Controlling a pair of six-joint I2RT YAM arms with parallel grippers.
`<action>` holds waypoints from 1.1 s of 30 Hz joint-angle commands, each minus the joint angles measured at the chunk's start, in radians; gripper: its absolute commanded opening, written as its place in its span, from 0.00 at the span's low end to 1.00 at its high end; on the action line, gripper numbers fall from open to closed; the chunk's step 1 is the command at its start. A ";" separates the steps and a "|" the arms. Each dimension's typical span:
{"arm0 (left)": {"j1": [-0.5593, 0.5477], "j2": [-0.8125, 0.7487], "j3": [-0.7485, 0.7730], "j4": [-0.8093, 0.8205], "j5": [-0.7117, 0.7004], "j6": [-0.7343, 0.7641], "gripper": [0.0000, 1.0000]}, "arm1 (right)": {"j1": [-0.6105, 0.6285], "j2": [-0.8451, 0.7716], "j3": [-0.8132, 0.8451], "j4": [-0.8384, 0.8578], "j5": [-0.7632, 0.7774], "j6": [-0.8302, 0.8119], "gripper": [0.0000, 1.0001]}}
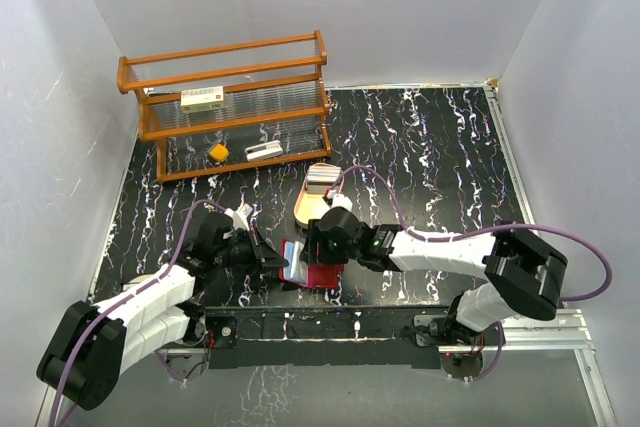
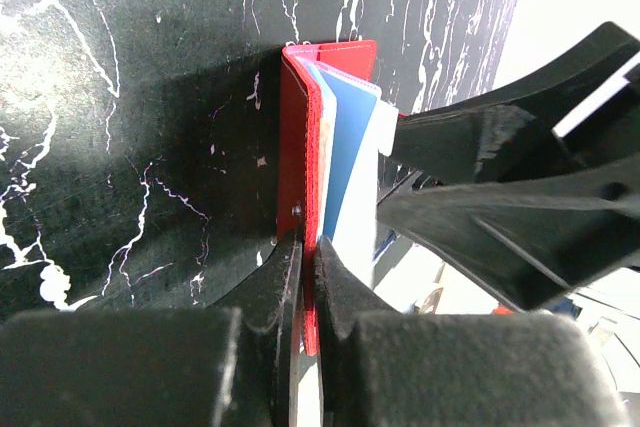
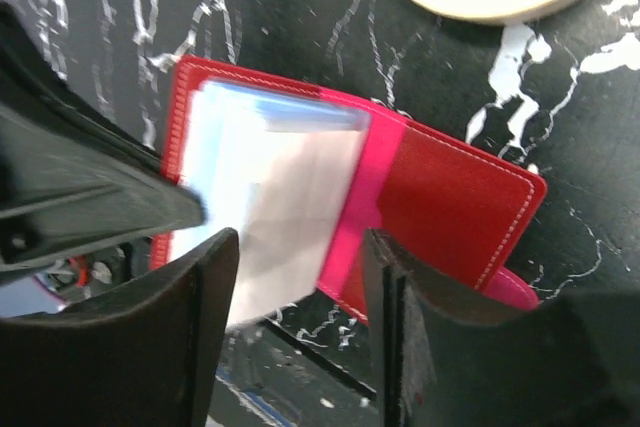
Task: Put the credit cards into the card holder
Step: Open the card holder at the center of the board.
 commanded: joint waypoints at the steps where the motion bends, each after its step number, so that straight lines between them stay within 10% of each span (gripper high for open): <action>1: -0.004 -0.022 0.013 -0.003 0.003 0.013 0.00 | 0.000 -0.033 0.097 -0.022 0.047 0.044 0.54; 33: -0.005 -0.011 0.009 0.023 0.015 0.006 0.00 | 0.000 0.168 0.199 -0.058 0.068 0.072 0.58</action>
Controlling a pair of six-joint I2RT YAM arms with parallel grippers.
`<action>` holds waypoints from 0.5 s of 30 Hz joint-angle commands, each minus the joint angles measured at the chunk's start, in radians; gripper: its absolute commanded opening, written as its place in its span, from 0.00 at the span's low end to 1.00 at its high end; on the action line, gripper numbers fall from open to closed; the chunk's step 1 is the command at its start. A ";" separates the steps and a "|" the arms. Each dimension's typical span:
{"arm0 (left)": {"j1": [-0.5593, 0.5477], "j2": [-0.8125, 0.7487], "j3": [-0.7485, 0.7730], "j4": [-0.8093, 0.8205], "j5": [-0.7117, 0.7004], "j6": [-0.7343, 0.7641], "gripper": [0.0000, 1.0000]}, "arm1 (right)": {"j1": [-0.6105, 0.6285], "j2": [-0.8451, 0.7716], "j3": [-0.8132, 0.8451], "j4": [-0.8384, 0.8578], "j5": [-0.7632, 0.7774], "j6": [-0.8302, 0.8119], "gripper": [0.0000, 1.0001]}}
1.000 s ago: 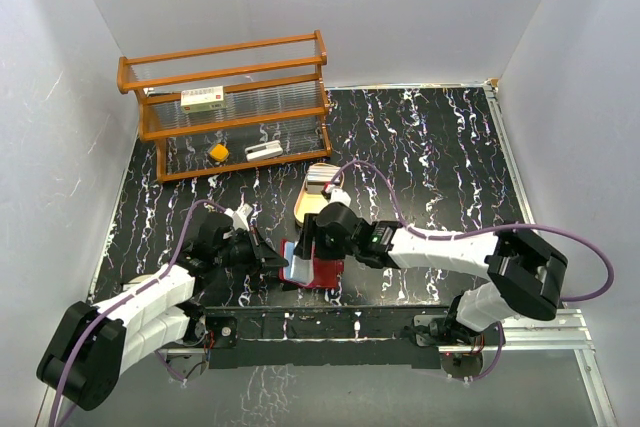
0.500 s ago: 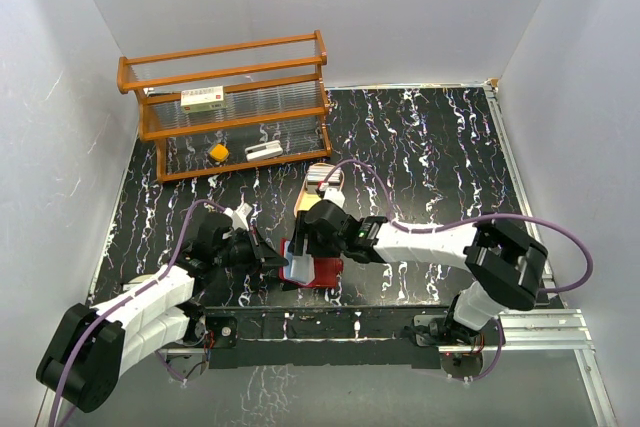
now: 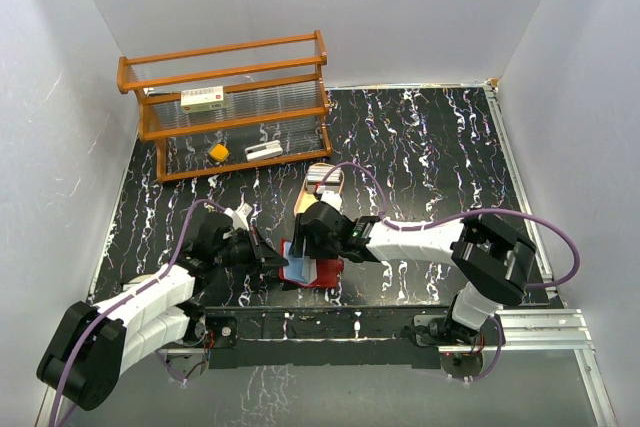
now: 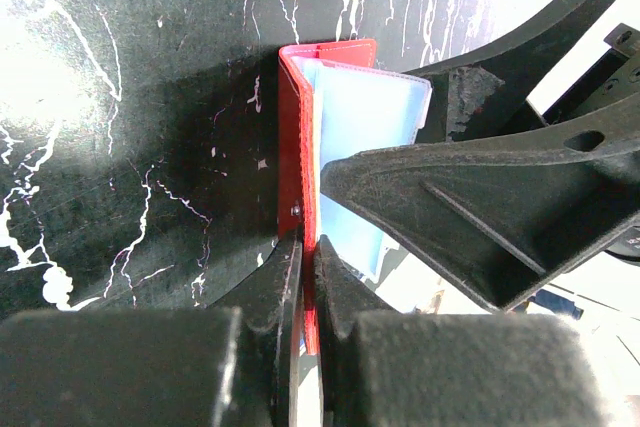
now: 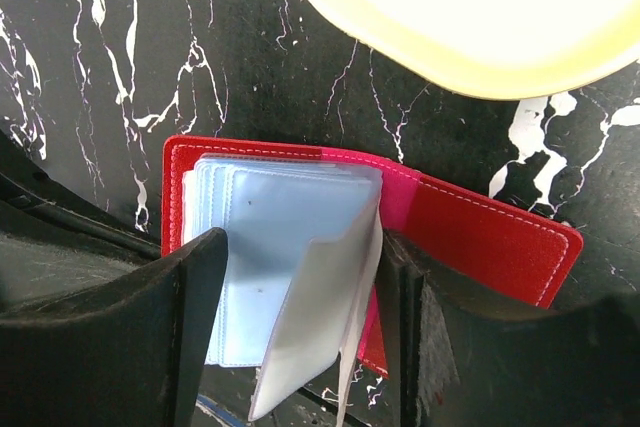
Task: Put the credit cards into the card holder
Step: Open the card holder at the center of the board.
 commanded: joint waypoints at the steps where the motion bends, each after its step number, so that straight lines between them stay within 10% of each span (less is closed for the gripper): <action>1: -0.005 -0.008 0.011 0.020 0.020 0.005 0.00 | 0.000 0.005 0.038 0.001 0.024 -0.003 0.57; 15: -0.004 -0.003 0.011 -0.013 -0.007 0.016 0.00 | 0.000 -0.079 0.018 -0.137 0.149 -0.034 0.59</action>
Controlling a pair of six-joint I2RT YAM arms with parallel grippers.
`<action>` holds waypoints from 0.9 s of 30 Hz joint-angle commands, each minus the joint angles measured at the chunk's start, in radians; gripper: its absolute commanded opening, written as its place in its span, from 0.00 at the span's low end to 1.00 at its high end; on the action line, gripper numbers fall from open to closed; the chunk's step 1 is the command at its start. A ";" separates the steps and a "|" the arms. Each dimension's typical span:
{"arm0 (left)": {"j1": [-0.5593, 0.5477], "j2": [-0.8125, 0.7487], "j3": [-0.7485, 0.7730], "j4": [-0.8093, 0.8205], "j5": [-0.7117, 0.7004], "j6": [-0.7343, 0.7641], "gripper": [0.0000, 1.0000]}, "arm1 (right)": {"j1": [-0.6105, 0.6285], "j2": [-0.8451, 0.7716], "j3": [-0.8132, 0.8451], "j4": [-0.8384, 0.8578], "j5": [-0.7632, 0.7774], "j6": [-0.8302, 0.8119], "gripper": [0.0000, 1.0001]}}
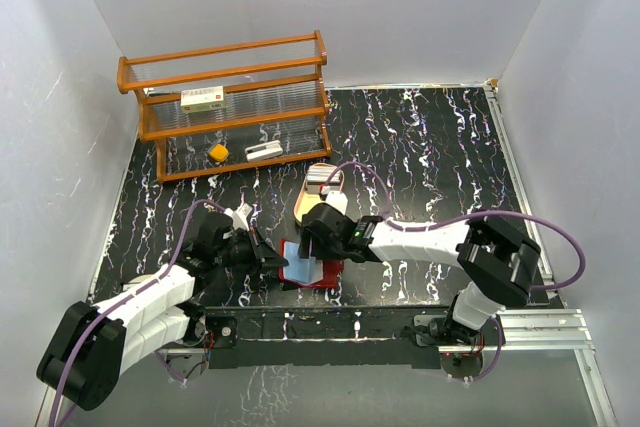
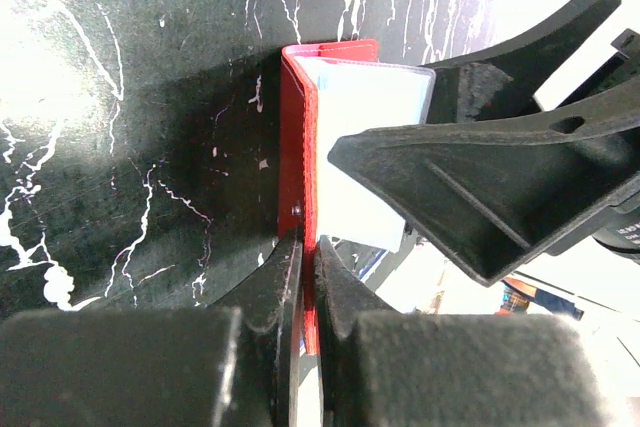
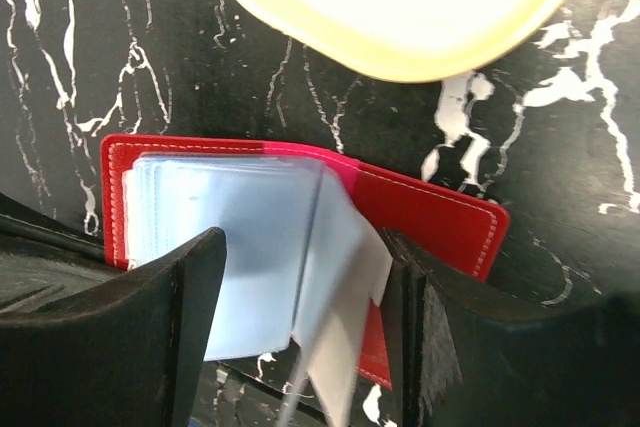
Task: Put the credit cards into the card holder
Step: Open the card holder at the center of the board.
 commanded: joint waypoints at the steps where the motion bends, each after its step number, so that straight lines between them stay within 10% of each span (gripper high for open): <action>1: -0.005 -0.003 0.011 -0.013 -0.006 0.016 0.00 | 0.000 -0.073 0.018 -0.083 0.115 -0.021 0.60; 15: -0.005 -0.019 0.012 -0.017 0.002 0.013 0.00 | 0.002 -0.238 0.046 -0.045 0.029 -0.076 0.54; 27: -0.005 -0.014 0.025 -0.028 0.007 0.016 0.00 | 0.008 -0.043 0.146 0.017 -0.080 -0.099 0.47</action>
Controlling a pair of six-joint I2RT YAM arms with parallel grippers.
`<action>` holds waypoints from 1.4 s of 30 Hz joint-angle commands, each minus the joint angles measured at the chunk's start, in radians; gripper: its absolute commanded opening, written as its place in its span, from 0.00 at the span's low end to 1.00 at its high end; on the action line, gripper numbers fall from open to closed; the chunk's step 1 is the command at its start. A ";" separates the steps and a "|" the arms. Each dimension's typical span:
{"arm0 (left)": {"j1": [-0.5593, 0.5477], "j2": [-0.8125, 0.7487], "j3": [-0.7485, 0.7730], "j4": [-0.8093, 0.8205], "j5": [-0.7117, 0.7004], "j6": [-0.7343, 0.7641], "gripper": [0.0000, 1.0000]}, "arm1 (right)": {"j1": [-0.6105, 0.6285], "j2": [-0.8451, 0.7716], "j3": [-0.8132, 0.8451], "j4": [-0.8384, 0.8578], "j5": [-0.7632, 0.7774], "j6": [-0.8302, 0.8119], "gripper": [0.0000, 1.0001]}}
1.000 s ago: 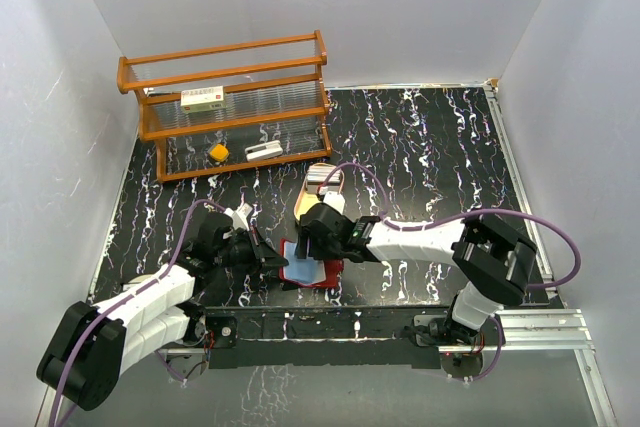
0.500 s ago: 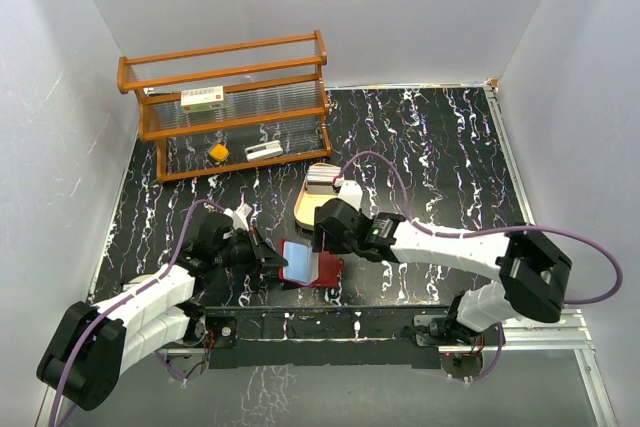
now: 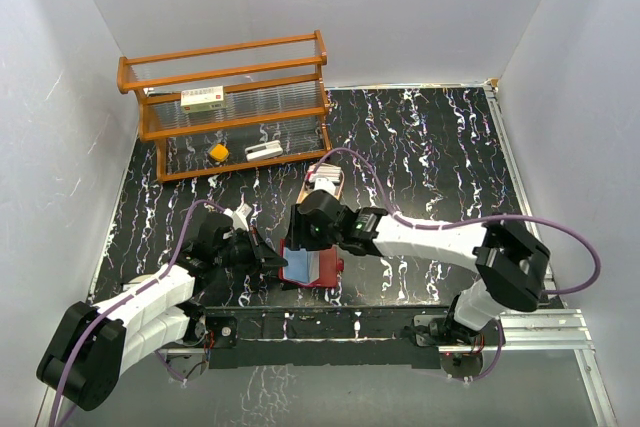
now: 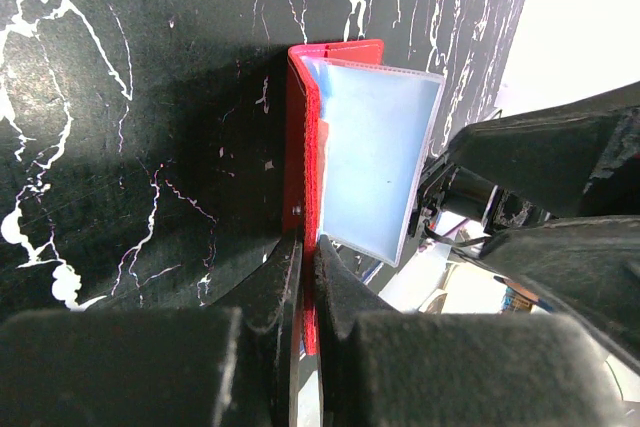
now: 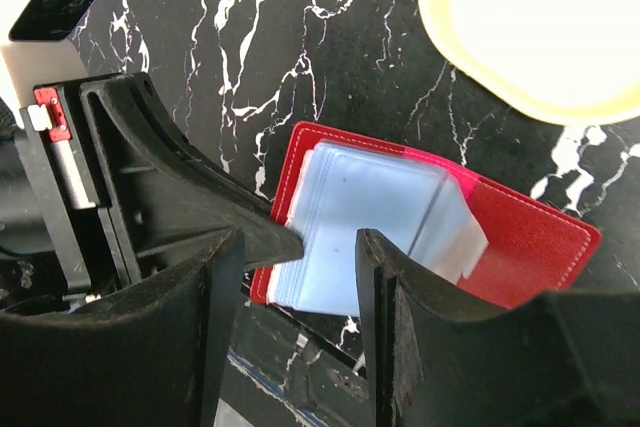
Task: Put the credit cards into the card holder
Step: Open the card holder at the center of the board.
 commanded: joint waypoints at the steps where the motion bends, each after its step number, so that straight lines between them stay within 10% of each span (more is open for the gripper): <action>1: -0.005 -0.012 0.025 -0.018 0.016 0.013 0.00 | 0.005 0.058 0.066 0.010 0.004 -0.022 0.48; 31: -0.004 -0.019 0.015 -0.009 0.015 0.005 0.00 | 0.006 0.179 0.052 -0.056 0.076 -0.022 0.45; 42: -0.005 0.033 0.005 0.038 0.020 -0.003 0.29 | 0.005 0.158 0.017 -0.064 0.101 -0.026 0.44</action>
